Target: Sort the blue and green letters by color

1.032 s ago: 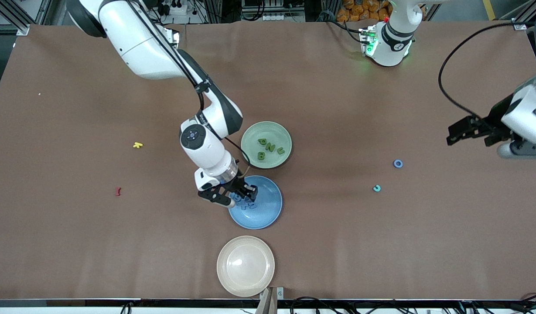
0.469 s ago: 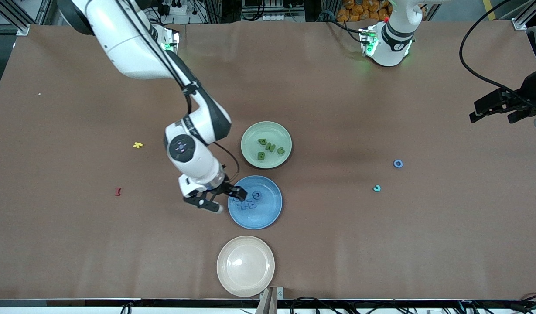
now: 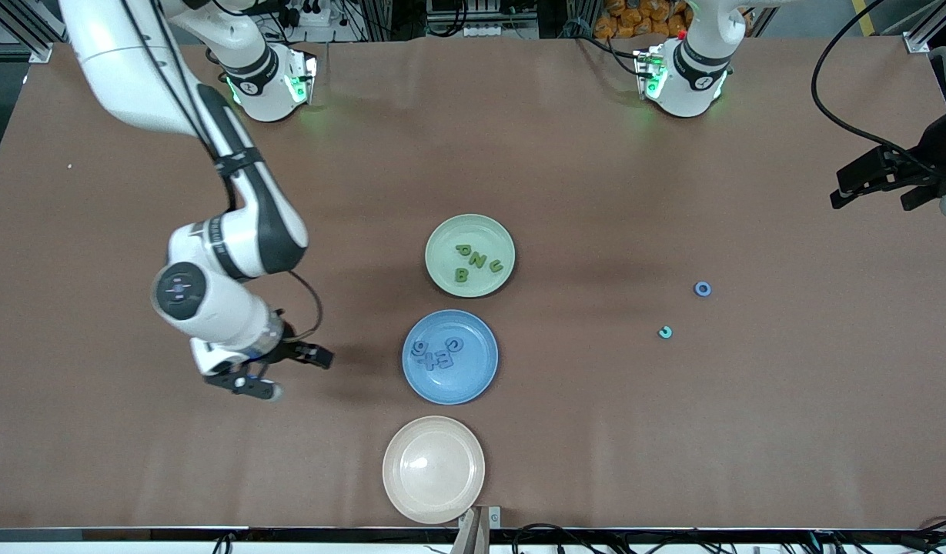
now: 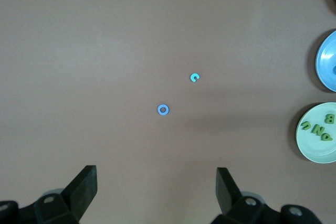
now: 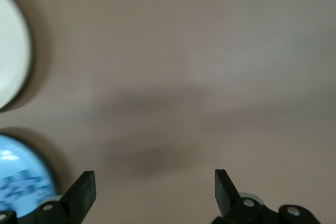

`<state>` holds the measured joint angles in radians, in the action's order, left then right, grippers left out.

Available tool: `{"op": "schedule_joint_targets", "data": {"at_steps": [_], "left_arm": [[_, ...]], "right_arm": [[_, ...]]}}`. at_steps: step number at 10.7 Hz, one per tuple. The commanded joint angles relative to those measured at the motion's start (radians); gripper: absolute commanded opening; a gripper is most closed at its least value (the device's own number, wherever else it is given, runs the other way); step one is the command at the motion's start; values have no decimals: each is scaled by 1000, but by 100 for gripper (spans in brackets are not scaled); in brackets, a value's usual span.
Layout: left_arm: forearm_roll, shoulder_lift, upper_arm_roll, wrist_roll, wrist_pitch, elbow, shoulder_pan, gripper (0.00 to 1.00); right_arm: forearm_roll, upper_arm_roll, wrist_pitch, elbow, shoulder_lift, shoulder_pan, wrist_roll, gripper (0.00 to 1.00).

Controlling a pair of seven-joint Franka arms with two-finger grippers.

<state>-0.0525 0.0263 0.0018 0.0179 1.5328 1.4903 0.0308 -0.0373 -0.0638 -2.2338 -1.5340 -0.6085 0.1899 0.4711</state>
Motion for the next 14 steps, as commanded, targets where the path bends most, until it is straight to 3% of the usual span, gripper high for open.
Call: {"op": "schedule_joint_targets", "data": {"at_steps": [1,5,7,9,11,14], "left_arm": [[69,-45,-20,-6,-3,30,17,100],[69,-57,-22,-1,-16,51,17,100],[71,-71,-25,-3,-16,71,8,100],[71,-68,-26,-3,-16,73,9,100],[77,-68,-26,-6,-16,77,8,100],[77,-86,-28,2,-17,76,6,100]], "right_arm": [[13,33,-3,-83,75,-124,-176,100],[14,148,-6,-78,130,-178,-333,100],[14,171,26,-80,200,-202,-382,100],[17,196,104,-77,274,-204,-394,100],[87,199,227,-63,350,-204,-416,100],[108,199,451,32,418,-195,-408,100]]}}
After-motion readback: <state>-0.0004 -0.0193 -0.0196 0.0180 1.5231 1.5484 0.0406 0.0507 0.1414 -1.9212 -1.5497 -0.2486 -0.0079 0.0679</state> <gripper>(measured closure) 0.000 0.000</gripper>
